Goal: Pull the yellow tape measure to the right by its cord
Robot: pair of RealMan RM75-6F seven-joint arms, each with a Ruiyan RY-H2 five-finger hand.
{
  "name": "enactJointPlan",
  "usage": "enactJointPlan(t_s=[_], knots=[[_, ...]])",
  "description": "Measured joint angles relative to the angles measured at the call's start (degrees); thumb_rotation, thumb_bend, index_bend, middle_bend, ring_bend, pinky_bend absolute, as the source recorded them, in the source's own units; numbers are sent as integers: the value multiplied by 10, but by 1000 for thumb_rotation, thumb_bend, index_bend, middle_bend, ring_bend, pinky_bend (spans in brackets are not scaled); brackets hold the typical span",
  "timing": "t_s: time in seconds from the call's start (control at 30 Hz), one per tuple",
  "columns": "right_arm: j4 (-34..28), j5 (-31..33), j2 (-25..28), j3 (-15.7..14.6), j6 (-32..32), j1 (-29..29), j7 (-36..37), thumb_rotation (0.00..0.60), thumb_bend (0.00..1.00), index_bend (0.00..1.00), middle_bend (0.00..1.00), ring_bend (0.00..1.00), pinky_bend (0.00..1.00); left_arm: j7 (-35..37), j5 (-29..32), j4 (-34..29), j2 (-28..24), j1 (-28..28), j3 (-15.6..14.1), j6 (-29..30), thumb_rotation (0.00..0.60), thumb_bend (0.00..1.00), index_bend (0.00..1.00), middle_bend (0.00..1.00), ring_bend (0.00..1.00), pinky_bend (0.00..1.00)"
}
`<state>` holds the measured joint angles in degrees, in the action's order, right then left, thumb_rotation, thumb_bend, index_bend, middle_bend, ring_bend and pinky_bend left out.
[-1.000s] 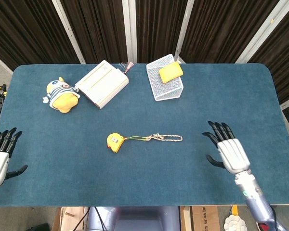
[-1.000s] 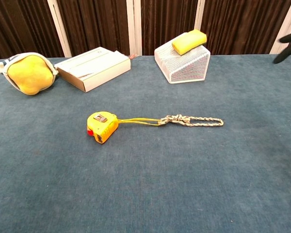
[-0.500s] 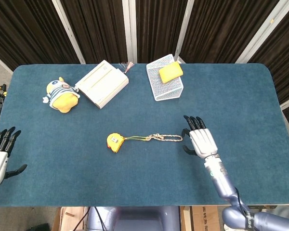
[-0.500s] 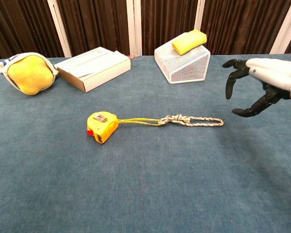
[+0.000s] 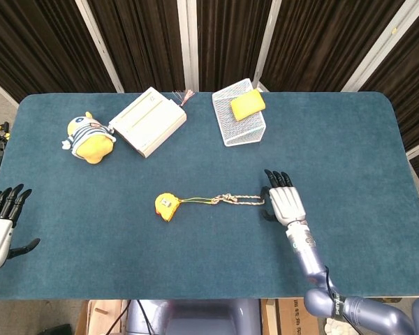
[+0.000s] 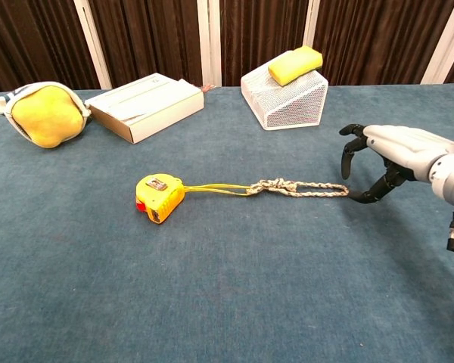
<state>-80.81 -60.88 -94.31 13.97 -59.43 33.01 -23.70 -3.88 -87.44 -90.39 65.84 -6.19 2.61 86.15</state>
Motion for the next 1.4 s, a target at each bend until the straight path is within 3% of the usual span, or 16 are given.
enactJointPlan(t_s=[0.3,0.5,1.4], knots=[[44,12,-36,2,6,18,8,600,330,509,83,0,0,6,3,0,0,-2,0,-6,600,0,0,0,0,0],[67,23,-46,4,10,25,8,600,396,530,87,0,0,12,4,0,-2,-3,0,-8,600,0,0,0,0,0],[82,42,-54,-2,9,24,18,600,401,553,97,0,0,13,10,-4,-3,-5,0,-14,600,0,0,0,0,0]])
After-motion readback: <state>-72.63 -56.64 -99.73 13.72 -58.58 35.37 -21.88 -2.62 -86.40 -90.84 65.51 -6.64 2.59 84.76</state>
